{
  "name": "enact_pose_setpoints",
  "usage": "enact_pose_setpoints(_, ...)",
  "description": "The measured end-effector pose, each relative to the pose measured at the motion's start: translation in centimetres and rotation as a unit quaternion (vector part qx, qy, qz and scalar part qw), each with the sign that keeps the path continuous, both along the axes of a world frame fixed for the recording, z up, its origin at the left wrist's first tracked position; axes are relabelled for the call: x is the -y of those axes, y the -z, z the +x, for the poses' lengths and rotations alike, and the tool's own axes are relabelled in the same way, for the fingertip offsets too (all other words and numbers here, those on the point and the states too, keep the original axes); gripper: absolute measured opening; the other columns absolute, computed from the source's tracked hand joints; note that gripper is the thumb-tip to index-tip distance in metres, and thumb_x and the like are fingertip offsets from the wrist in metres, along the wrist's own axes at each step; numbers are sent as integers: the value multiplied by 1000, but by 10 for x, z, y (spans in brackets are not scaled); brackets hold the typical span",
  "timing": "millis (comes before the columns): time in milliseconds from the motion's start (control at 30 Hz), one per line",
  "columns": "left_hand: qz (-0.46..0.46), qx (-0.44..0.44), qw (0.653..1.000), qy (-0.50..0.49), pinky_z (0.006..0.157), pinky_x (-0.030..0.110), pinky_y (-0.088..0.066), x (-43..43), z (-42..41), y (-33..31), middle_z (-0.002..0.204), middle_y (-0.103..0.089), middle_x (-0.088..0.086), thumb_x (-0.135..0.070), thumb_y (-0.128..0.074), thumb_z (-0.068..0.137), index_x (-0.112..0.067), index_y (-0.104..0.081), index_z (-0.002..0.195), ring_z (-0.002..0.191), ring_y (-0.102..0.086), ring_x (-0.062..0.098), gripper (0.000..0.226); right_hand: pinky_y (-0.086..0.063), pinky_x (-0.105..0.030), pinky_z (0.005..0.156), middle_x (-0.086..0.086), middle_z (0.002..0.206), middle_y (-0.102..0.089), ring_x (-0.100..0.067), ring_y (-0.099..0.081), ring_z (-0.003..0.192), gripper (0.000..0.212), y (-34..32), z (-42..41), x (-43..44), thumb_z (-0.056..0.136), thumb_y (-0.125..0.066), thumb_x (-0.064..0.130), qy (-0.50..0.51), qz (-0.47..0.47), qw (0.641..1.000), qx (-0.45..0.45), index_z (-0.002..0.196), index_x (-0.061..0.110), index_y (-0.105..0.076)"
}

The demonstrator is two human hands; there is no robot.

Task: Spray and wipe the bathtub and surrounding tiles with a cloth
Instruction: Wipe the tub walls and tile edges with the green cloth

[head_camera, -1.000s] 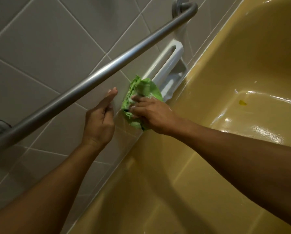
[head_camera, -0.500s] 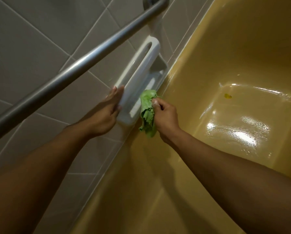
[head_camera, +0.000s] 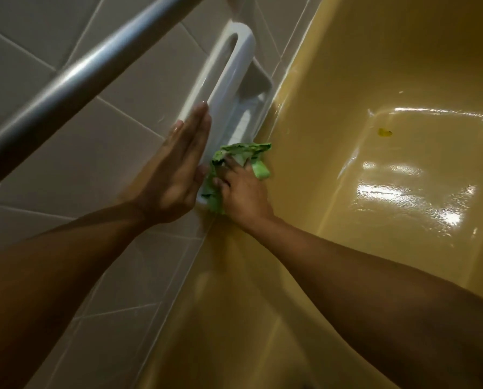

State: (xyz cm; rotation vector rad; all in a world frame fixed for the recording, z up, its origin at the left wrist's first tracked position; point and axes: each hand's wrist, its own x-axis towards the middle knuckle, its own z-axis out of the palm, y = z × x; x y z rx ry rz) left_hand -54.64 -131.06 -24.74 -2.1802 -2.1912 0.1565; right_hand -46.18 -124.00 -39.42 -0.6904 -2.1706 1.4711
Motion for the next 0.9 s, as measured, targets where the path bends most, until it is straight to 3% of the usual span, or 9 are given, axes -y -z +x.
enact_pose_setpoints(133,-7,-18,1000,5,126,58,-8,-3,1,0,169,-6,24,-13,-43,99,8,-14,158,158,-2,36,68,-23,-51,122,1,168,-15,-43,-17,149,48,1,-4,-3,105,-42,43,-29,48,996,68,149,25,-47)
enact_pose_setpoints(233,-2,-20,1000,6,123,64,-7,-4,0,0,169,-6,22,-16,-40,99,6,-15,158,158,-2,36,68,-7,-49,126,-3,169,-12,-42,-2,153,49,-4,6,4,105,-43,41,-62,65,993,77,151,26,-45)
enact_pose_setpoints(300,7,5,1000,4,126,59,-5,-4,0,0,169,-7,20,-16,-40,99,5,-16,159,158,-3,34,67,-3,-44,125,-6,168,-15,-37,-2,153,45,-8,16,7,106,-42,36,-110,81,988,76,149,26,-48)
enact_pose_setpoints(433,62,59,996,-21,127,53,-13,-5,4,1,168,-19,15,-8,-45,100,1,-28,157,157,-15,30,61,-18,-42,119,-3,166,-18,-39,-20,144,46,-15,27,-15,108,-37,40,-169,139,971,99,151,28,-44)
enact_pose_setpoints(567,101,94,990,-38,123,57,-24,-8,7,2,165,-30,13,-3,-47,100,0,-39,154,155,-25,29,55,-15,-41,117,-3,167,-21,-20,-12,144,46,-30,28,-32,111,-32,34,-190,209,949,138,155,23,-40)
enact_pose_setpoints(633,102,95,989,-40,122,58,-26,-9,7,3,164,-31,13,-3,-47,100,-1,-40,153,154,-27,29,54,-19,-42,114,-7,159,-36,-26,-24,140,43,-28,23,-26,110,-35,32,-184,195,953,138,147,19,-51)
enact_pose_setpoints(733,102,85,990,-44,123,56,-25,-11,8,4,165,-31,12,-4,-46,100,-2,-40,153,154,-27,27,53,-38,-44,96,-10,134,-56,-36,-53,116,36,-14,20,-3,106,-42,27,-191,167,962,97,130,14,-64)
enact_pose_setpoints(800,107,79,990,-50,124,53,-25,-11,9,5,165,-31,11,-5,-45,101,-3,-40,153,154,-27,26,53,-48,-46,87,-11,131,-57,-38,-58,106,35,-5,25,7,105,-44,25,-173,130,975,57,132,12,-61)
enact_pose_setpoints(900,108,75,989,-61,124,53,-25,-11,11,6,165,-32,10,-5,-44,101,-3,-40,154,154,-28,25,53,-51,-42,82,-12,125,-62,-37,-62,103,30,4,31,12,103,-50,20,-131,88,987,-6,128,10,-62)
